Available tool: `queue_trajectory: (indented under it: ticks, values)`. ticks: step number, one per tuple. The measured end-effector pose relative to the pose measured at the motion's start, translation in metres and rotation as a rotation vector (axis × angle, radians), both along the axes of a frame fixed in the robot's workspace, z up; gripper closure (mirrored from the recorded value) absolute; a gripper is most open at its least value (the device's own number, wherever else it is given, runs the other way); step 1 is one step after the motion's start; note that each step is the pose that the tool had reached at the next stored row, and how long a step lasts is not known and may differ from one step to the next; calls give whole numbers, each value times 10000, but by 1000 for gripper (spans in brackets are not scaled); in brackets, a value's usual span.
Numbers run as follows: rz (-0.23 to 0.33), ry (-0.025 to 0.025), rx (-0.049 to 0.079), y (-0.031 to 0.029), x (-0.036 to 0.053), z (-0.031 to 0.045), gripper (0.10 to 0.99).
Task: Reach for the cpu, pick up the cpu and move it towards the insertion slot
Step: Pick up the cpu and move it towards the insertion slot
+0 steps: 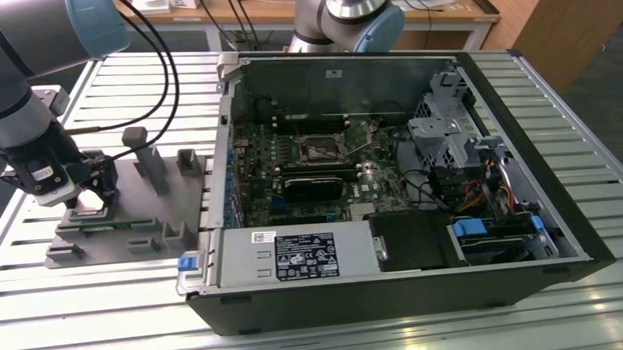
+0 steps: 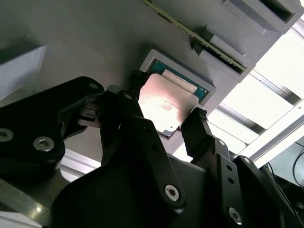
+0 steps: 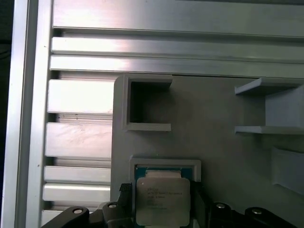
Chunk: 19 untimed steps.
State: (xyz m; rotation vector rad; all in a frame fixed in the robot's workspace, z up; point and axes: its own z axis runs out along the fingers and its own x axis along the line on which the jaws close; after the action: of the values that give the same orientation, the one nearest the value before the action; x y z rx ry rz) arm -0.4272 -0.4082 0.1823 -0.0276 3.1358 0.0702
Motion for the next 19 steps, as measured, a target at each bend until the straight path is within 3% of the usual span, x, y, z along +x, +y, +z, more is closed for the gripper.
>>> queue_trajectory:
  ticks: [6, 7, 19]
  values:
    - [1, 0, 5, 0, 0, 3, 486]
    - [1, 2, 4, 0, 0, 9, 545]
    - [1, 5, 7, 1, 0, 96, 545]
